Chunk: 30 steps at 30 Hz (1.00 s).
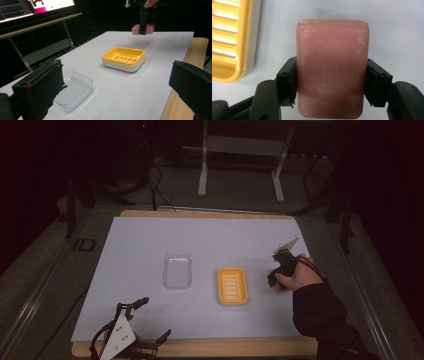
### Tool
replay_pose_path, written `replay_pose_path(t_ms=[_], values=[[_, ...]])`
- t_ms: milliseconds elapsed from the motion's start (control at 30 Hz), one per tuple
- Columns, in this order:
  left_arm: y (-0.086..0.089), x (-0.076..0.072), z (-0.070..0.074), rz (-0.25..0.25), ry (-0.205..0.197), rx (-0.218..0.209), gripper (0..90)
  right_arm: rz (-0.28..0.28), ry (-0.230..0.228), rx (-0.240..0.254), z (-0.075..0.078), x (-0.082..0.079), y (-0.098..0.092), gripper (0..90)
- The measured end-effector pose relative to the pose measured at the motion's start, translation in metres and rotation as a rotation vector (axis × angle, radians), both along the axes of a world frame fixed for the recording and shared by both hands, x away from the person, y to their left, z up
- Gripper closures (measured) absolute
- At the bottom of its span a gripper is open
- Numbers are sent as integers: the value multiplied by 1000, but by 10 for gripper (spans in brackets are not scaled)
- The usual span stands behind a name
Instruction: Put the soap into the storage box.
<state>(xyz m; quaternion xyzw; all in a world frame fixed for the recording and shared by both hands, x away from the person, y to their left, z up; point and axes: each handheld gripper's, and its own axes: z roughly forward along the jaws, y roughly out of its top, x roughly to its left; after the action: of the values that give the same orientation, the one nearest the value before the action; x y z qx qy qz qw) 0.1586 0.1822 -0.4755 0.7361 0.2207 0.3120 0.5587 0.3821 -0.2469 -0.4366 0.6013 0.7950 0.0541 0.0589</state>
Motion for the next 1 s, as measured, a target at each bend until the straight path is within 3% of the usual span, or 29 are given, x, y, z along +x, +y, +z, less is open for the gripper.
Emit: replay_pose_path(t_ms=[100, 500, 900, 1000], values=[[0, 0, 0, 1, 0, 1, 3, -7, 7, 18, 11, -2, 4, 379], [0, 0, 0, 4, -1, 1, 3, -18, -50, 64, 47, -12, 30, 379], [0, 0, 0, 9, -3, 4, 3, -16, -79, 94, 52, -17, 68, 379], [0, -1, 0, 10, -4, 5, 3, -12, -65, 137, 50, -18, 83, 379]])
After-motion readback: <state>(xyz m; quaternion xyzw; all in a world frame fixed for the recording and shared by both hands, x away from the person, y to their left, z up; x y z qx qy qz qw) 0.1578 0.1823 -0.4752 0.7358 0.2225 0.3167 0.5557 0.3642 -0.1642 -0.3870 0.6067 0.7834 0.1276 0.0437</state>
